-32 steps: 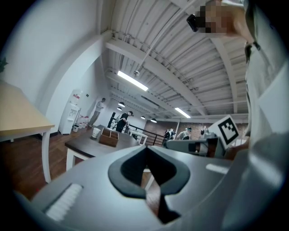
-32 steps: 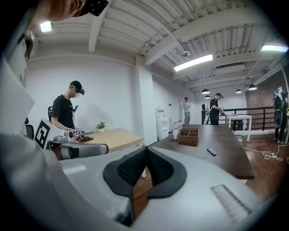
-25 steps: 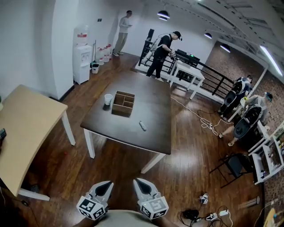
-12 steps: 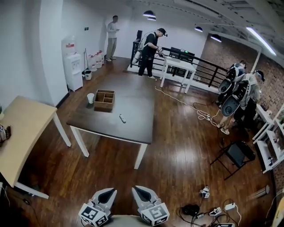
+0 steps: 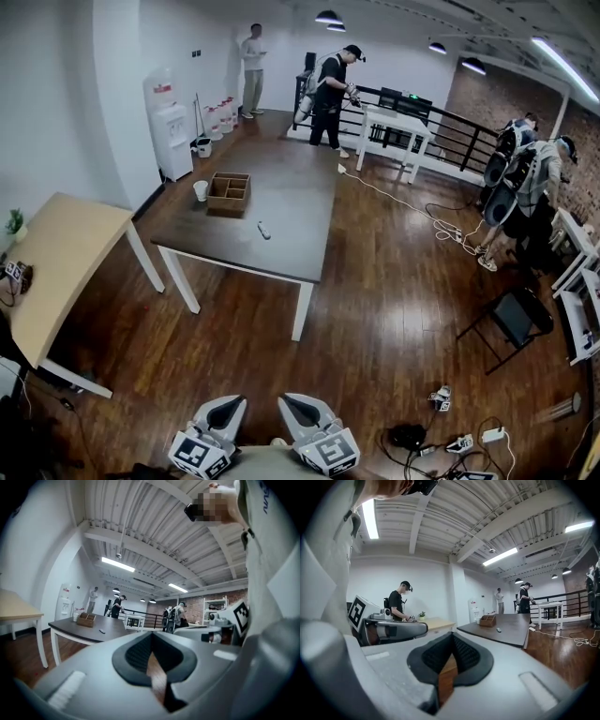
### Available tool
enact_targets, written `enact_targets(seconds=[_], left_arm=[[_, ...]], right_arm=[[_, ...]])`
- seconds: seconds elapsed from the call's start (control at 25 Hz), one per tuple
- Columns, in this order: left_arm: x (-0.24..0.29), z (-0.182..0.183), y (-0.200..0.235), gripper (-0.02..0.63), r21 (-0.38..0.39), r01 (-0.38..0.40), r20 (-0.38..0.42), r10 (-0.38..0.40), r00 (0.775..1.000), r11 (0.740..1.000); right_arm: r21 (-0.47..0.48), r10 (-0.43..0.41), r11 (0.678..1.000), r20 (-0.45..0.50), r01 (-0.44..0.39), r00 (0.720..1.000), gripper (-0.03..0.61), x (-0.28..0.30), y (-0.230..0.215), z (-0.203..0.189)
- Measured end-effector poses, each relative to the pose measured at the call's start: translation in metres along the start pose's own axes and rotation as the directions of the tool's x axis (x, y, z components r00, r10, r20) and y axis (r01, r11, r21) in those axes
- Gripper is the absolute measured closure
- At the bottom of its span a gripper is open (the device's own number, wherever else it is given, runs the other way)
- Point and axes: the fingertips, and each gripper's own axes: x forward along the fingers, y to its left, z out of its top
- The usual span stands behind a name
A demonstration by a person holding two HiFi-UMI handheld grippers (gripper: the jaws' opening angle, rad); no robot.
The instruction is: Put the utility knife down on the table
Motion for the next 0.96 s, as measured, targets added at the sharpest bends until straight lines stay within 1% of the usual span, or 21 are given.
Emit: enact_targets(seconds=[0.16, 0.4, 0.6, 0.96], left_arm=[[-0.002, -0.005, -0.007, 0.612, 0.034, -0.01, -0.017, 0.011, 1.0, 0.999], [-0.003, -0.01, -0.013, 0.612, 0.045, -0.002, -0.015, 0.003, 1.0, 0.999], [-0.002, -0.011, -0.019, 0.612, 0.069, 0.013, -0.01, -0.012, 1.0, 0.998], [-0.006, -0.011, -0.015, 0.612, 0.052, 0.005, -0.012, -0.005, 1.0, 0.999]], right_arm=[[0.012, 0.033, 0.999, -0.01, -0.033, 0.999, 0.58, -0.005, 0.008, -0.004], [0.051, 0.029, 0.998, -0.022, -0.028, 0.999, 0.58, -0.01, 0.008, -0.009], [0.054, 0.022, 0.998, -0.015, -0.021, 1.0, 0.58, -0.017, 0.006, -0.008], [0.06, 0.026, 0.998, -0.01, -0.025, 1.0, 0.58, -0.013, 0.01, -0.01]])
